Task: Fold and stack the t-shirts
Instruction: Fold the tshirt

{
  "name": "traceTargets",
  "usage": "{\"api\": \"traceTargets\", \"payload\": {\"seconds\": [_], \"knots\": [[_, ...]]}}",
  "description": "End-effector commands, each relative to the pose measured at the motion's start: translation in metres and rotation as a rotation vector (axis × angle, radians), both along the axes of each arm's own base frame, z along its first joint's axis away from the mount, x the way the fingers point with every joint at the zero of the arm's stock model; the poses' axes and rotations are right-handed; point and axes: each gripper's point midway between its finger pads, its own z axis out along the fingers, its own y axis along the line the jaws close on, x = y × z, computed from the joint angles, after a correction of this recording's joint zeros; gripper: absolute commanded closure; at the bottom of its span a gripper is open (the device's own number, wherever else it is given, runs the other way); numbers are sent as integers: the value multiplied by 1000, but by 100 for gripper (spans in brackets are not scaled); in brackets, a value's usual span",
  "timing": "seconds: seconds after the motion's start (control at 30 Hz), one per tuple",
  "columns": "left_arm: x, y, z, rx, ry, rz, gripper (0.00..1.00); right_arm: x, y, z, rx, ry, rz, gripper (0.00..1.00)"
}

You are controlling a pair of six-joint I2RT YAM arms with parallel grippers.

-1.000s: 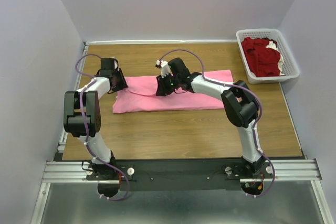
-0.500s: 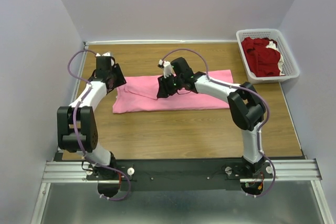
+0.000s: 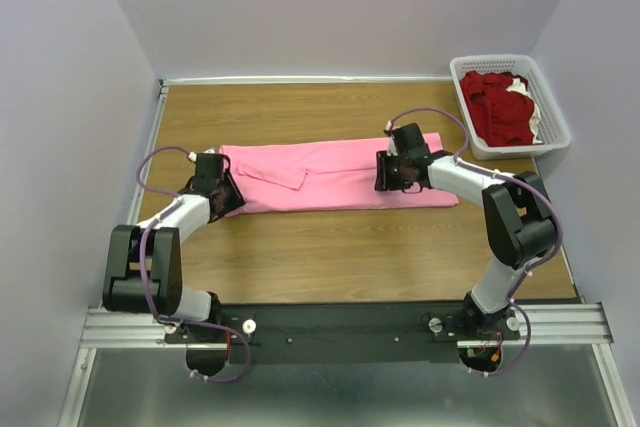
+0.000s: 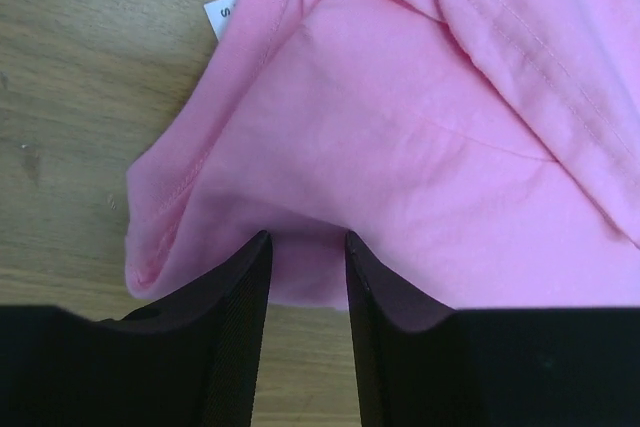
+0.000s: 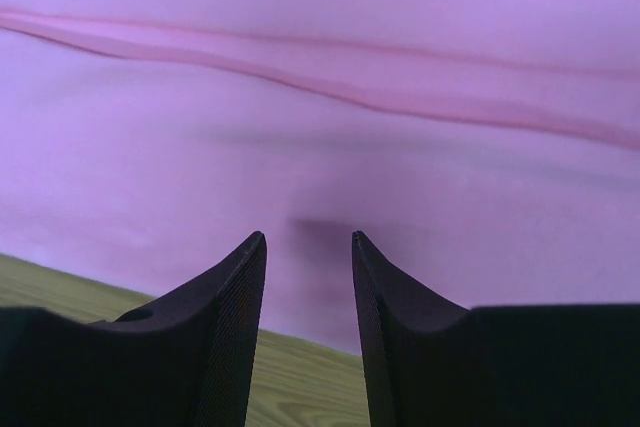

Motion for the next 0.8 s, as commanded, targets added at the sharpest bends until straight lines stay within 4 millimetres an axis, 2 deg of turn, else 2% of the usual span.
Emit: {"api": "traceTargets", "payload": {"seconds": [0.0,0.1,0.2,0.23,0.27,0.3,0.33,0.37,0.4,0.43,0.47,0.5,0.53,0.57,0.6,0.63,0.67,0.7,0.73,0.77], "knots": [[27,3,-2,-13,-37,57,61,-17,-29,-19,-73,63,-114,53],[36,6,-12,8,0,57,62,-31,-40,-31,-110,110,-141,53],[55,10,-16,49,35,39,64,-61,-34,-43,-60,197,-92,53],[74,10,-5,55,8,30,64,-73,-26,-44,-14,237,-64,53],[80,11,-5,68,16,22,64,-90,-26,-51,-2,285,-56,53],[81,14,-18,95,60,10,64,-101,-20,-48,17,302,-36,53],[99,14,-7,107,30,2,64,-114,-12,-46,53,338,-22,53],[103,18,-17,129,66,-2,64,-134,-2,-46,57,373,20,53],[111,19,-16,142,63,-8,64,-146,5,-45,67,398,46,53],[130,20,-3,162,24,-21,63,-160,15,-43,89,435,67,53],[138,22,-1,175,17,-24,62,-170,24,-41,93,456,90,53],[145,21,-7,179,26,-37,60,-186,40,-37,90,470,153,53],[160,20,-2,187,6,-51,56,-195,50,-33,105,491,174,53],[168,20,7,187,-17,-51,54,-200,59,-29,111,495,200,53],[173,18,8,186,-23,-55,53,-200,74,-17,125,477,244,53],[182,16,19,177,-54,-54,49,-199,80,-10,139,473,265,52],[186,15,34,175,-89,-49,47,-193,85,-2,147,452,275,52],[186,16,43,175,-109,-41,40,-175,97,15,163,379,300,52],[186,16,54,173,-133,-38,40,-164,104,26,170,334,317,51],[185,15,80,170,-190,-36,39,-155,110,31,167,295,368,50]]}}
